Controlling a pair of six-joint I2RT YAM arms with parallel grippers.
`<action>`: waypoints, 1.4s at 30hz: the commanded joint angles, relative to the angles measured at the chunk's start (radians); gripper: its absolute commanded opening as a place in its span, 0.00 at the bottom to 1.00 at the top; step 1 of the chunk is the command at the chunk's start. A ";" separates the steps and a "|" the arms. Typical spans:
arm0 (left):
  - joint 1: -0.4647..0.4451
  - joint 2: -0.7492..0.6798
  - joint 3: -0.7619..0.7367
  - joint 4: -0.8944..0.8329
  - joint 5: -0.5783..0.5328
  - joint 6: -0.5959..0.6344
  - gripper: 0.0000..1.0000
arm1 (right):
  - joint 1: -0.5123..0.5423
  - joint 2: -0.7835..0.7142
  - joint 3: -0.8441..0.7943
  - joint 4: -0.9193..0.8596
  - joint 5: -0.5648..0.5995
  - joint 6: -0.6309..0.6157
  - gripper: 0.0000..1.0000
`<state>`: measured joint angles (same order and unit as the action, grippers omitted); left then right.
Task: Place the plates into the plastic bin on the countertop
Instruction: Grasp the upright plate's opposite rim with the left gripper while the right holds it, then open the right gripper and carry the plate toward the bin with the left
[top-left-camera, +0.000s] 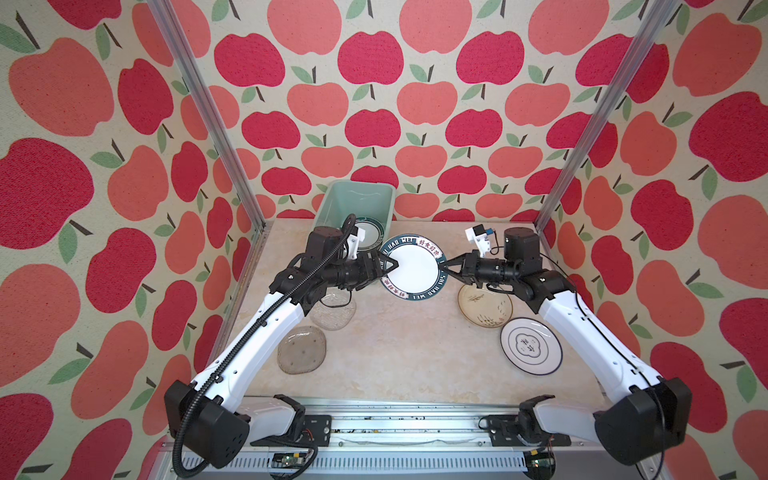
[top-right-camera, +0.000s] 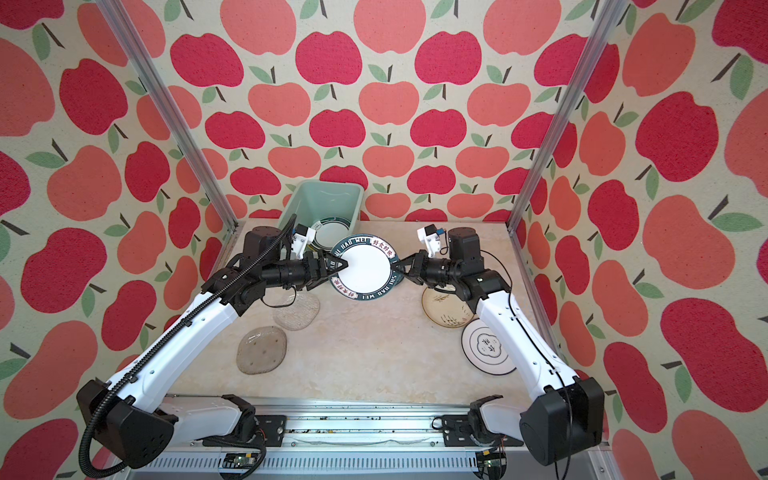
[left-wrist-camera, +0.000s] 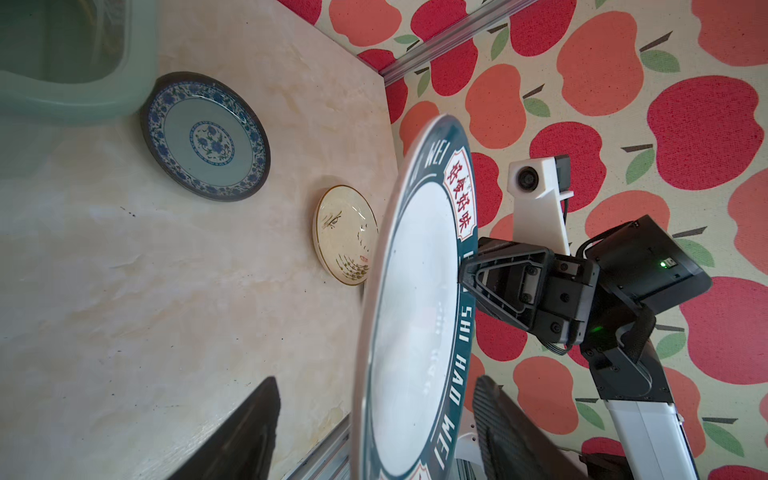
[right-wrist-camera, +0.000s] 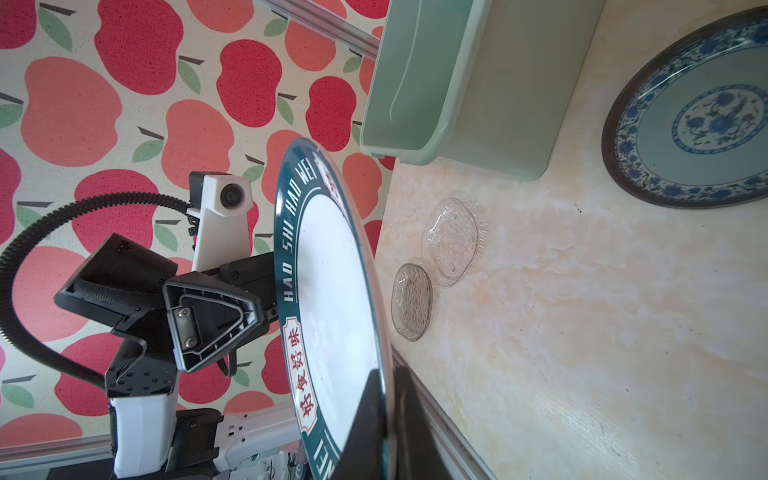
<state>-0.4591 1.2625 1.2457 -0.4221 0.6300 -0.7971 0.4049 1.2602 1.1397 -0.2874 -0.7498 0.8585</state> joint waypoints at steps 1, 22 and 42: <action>0.000 -0.024 -0.016 0.054 0.019 -0.007 0.70 | 0.021 -0.037 -0.003 0.001 -0.003 0.021 0.00; -0.038 -0.020 -0.064 0.157 0.003 -0.085 0.41 | 0.029 -0.022 -0.023 0.115 0.024 0.106 0.00; -0.044 -0.008 -0.092 0.253 -0.052 -0.171 0.00 | 0.031 0.020 -0.017 0.142 0.017 0.100 0.00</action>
<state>-0.4950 1.2537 1.1656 -0.2153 0.6064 -0.9798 0.4248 1.2675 1.1156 -0.1642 -0.7162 0.9642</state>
